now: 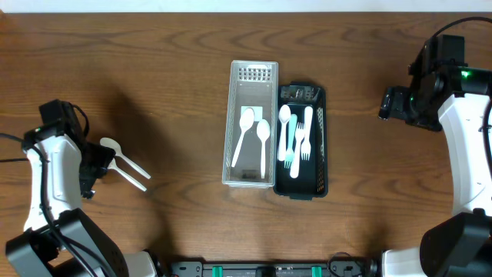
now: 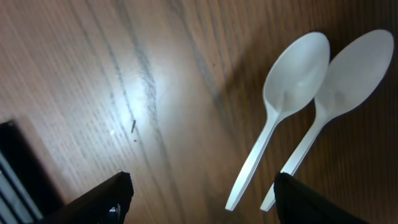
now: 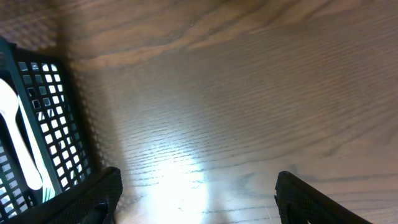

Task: Pack container
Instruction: 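Return the left gripper to the remaining spoons and grasp one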

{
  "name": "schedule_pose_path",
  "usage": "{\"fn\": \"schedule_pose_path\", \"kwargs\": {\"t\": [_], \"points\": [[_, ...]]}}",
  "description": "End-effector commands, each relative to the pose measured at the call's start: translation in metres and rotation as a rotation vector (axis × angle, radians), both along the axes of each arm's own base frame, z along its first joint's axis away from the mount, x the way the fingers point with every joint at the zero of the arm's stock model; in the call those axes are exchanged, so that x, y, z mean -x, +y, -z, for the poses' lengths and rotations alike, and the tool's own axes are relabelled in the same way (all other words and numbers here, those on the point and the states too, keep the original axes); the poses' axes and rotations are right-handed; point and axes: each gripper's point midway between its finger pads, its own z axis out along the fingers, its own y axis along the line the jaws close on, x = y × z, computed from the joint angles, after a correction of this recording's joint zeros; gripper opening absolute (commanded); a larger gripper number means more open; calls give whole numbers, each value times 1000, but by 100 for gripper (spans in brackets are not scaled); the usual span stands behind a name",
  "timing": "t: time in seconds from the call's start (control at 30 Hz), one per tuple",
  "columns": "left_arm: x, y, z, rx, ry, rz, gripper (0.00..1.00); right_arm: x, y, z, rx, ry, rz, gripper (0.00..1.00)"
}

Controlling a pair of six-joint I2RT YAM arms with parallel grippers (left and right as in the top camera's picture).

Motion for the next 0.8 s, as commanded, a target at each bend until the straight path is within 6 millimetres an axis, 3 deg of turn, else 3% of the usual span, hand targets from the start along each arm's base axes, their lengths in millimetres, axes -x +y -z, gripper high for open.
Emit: {"fn": "schedule_pose_path", "kwargs": {"t": [0.0,0.37,0.77], "points": [[-7,0,1,-19,-10,68,77,1,2,3,-1,13,-20,82],[-21,0,16,-21,-5,138,82,2,2,3,-1,16,-20,82],[-19,-1,61,39,108,138,82,2,2,3,-1,17,-20,82]]}}
